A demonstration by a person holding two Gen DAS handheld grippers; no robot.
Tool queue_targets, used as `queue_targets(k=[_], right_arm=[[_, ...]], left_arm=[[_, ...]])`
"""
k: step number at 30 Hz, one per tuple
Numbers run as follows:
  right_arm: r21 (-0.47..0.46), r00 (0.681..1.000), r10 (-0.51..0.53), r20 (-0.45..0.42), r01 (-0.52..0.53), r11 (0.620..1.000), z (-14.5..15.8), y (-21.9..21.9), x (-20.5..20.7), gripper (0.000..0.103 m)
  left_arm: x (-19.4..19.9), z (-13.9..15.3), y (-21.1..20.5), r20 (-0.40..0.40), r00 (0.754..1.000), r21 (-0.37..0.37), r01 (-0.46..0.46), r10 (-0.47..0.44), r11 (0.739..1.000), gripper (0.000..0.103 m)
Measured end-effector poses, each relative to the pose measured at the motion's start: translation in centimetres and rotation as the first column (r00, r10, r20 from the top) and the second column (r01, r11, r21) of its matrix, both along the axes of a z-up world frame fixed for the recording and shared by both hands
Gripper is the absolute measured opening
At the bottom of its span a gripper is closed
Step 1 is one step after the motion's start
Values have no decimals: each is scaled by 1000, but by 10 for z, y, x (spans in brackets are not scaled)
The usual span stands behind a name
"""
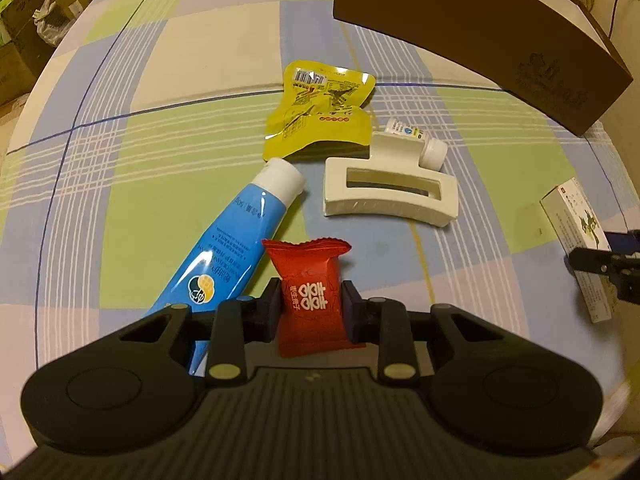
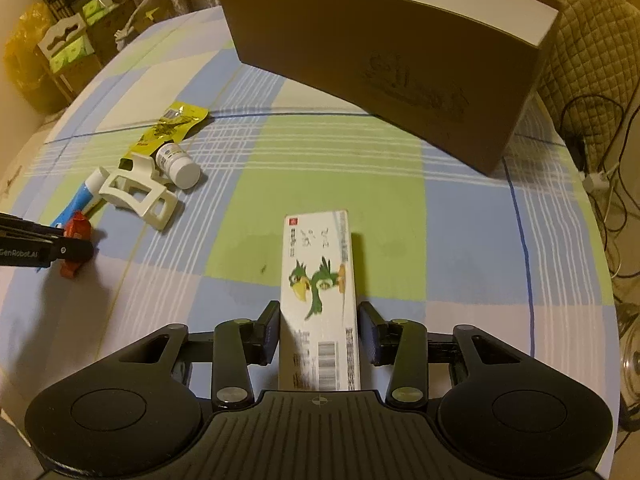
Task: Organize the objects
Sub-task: 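Grasp the red candy packet with the left gripper while the right gripper holds the carton, then carry the red candy packet and white carton into the brown box with both grippers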
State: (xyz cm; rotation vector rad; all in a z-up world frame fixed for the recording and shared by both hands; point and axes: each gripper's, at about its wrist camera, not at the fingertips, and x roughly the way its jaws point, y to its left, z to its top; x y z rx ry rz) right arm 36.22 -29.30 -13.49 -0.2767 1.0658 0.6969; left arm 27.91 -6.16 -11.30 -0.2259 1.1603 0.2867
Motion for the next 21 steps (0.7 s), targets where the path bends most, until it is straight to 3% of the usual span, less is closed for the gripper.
queue_targets(k=[21], right_arm=[[13, 999, -37, -1, 37, 999, -1, 5, 2, 37]], left_arm=[[4, 3, 3, -2, 999, 7, 51, -51, 999, 22]])
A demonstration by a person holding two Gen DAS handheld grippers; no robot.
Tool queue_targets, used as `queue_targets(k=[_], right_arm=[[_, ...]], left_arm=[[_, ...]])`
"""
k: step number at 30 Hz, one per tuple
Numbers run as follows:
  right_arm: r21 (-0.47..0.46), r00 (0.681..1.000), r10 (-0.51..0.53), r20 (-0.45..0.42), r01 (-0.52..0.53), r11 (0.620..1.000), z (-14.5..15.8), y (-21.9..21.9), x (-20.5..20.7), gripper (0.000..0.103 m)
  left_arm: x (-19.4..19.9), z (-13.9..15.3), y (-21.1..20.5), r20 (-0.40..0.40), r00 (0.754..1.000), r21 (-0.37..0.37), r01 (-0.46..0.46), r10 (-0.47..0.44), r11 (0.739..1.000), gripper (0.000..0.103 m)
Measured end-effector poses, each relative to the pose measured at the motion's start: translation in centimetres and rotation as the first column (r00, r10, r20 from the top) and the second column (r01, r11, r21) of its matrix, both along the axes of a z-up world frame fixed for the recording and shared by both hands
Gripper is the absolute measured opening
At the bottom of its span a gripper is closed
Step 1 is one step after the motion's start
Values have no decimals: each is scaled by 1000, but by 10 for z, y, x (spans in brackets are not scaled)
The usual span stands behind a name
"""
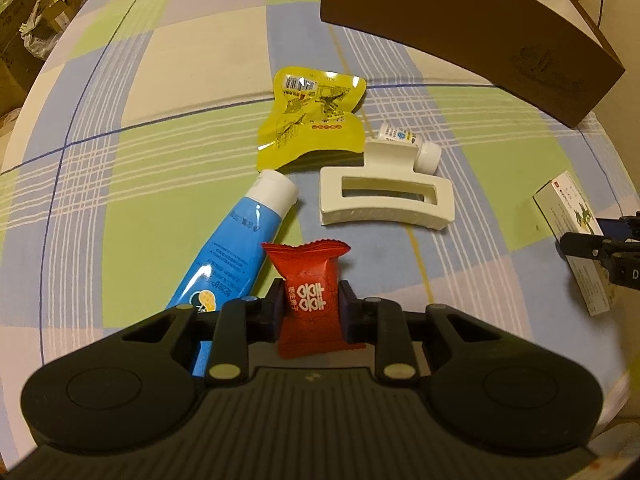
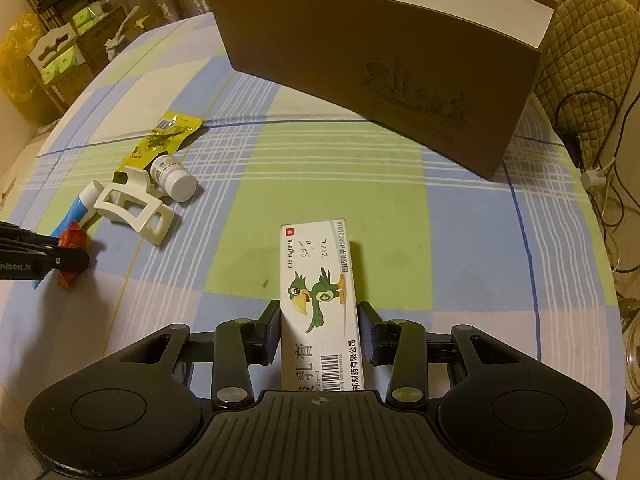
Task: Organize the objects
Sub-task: 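Carry the red candy packet and white carton into the brown box with both grippers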
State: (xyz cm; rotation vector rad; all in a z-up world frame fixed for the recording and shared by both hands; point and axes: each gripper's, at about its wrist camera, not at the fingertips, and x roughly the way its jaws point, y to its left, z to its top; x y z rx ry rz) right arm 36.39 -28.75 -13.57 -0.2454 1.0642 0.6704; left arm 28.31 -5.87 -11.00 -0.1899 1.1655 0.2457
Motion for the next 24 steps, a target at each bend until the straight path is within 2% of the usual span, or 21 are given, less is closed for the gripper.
queue_targets(k=[24], right_arm=[[86, 1000, 10, -20, -8, 996, 15, 1, 1, 35]], left_arm=[[-7, 34, 19, 66, 997, 1, -43, 43, 999, 22]])
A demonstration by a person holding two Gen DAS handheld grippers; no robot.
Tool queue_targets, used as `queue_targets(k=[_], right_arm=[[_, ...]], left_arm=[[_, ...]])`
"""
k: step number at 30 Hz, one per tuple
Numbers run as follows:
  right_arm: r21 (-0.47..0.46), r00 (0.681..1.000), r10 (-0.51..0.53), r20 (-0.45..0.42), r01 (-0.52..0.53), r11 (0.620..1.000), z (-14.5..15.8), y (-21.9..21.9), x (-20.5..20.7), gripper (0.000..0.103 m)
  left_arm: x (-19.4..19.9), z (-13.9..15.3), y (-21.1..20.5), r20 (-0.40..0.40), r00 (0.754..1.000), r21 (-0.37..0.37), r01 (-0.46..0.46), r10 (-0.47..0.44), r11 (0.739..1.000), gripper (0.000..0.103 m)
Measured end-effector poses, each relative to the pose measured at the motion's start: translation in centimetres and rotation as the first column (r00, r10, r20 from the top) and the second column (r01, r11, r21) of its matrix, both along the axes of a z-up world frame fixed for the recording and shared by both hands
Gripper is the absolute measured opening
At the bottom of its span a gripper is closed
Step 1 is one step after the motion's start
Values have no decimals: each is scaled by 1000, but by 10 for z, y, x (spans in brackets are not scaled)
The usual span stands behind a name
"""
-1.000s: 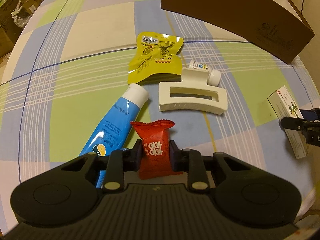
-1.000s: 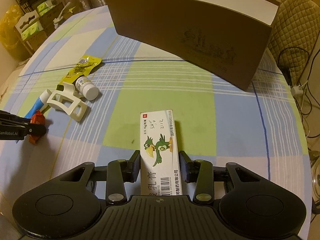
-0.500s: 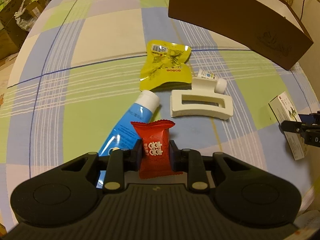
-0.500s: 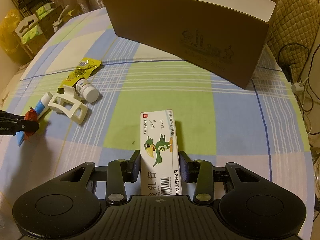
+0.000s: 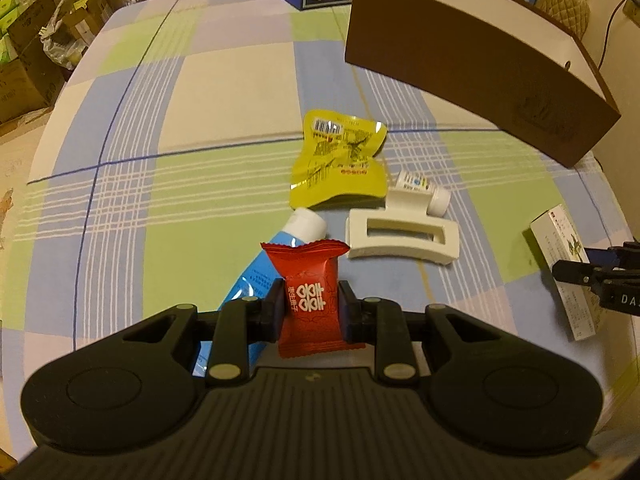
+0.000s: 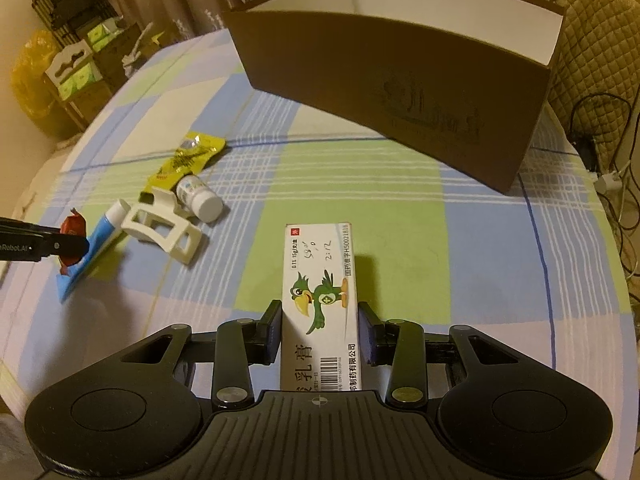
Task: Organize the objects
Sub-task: 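Carry the red candy packet and white carton into the brown box with both grippers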
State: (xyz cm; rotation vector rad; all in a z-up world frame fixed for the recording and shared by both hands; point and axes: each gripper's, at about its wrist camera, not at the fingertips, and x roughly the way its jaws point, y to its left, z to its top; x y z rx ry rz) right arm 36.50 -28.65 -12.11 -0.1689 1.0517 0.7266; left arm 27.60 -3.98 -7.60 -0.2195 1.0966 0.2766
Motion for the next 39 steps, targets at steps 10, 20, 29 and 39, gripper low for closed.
queue_targets(k=[10, 20, 29, 39], right_arm=[[74, 1000, -16, 6, 15, 997, 24, -1, 7, 35], [126, 999, -24, 43, 18, 992, 51, 0, 19, 35], [160, 993, -50, 109, 32, 987, 76, -3, 48, 35], [189, 982, -70, 177, 36, 981, 105, -8, 85, 35]], left_arm=[[10, 20, -7, 55, 998, -2, 20, -20, 1000, 22], [41, 41, -25, 120, 989, -5, 89, -88, 996, 22], [83, 63, -45, 194, 967, 27, 163, -165, 986, 22], [140, 85, -61, 256, 938, 67, 224, -234, 972, 22]])
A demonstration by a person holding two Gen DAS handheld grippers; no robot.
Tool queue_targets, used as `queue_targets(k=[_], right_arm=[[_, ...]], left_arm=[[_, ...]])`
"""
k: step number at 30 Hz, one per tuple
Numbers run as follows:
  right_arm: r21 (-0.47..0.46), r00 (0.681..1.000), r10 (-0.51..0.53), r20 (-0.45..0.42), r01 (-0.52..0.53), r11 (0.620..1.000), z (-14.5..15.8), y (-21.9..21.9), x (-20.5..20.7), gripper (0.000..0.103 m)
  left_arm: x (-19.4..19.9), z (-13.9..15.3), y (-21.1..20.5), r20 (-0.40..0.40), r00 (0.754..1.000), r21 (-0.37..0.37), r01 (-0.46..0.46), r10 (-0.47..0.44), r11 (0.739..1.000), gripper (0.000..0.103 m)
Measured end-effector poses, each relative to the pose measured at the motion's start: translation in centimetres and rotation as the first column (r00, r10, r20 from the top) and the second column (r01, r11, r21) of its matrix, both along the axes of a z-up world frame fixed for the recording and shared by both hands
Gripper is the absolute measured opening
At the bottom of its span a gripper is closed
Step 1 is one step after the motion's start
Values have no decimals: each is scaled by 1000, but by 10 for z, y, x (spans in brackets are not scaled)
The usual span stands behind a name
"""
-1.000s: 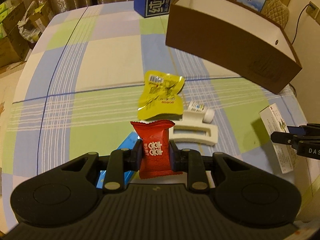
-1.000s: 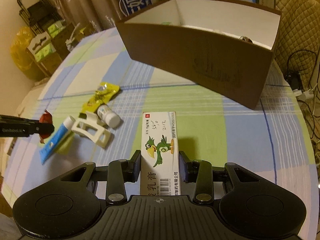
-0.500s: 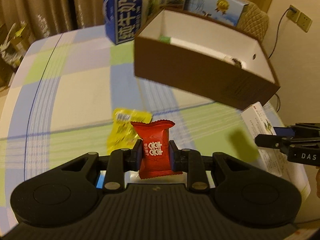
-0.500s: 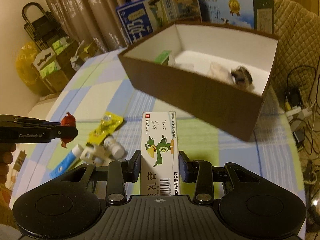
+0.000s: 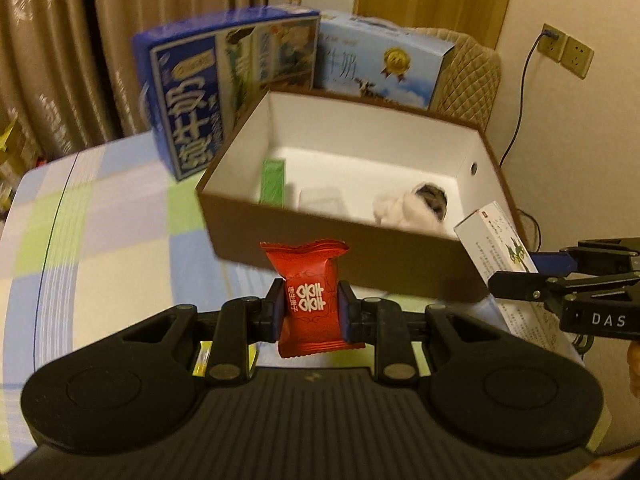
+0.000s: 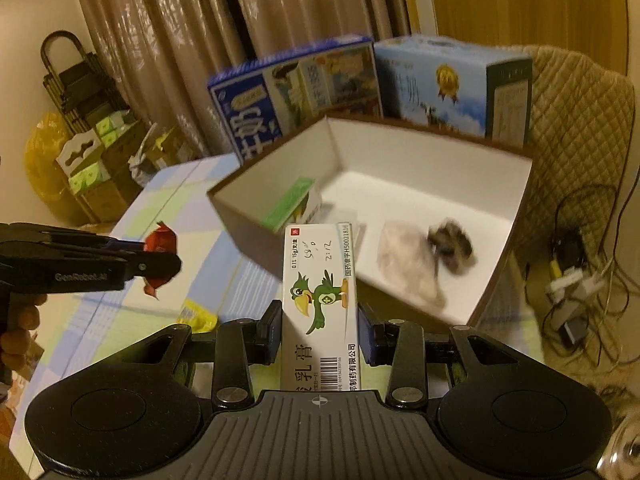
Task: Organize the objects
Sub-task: 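Carry the red candy packet and white carton into the brown box with both grippers, then open the left gripper on the candy while the right gripper releases the carton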
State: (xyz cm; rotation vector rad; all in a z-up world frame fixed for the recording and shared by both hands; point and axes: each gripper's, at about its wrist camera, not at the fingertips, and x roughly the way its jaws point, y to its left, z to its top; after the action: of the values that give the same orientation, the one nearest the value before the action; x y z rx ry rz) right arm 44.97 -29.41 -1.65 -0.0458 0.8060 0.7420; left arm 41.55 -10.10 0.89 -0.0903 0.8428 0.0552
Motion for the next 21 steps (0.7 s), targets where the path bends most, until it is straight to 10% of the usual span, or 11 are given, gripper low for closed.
queue_targets(k=[21], right_arm=[[-93, 997, -4, 71, 11, 996, -2, 25, 153, 35]], left_arm=[[164, -10, -10, -48, 998, 16, 53, -52, 998, 22]])
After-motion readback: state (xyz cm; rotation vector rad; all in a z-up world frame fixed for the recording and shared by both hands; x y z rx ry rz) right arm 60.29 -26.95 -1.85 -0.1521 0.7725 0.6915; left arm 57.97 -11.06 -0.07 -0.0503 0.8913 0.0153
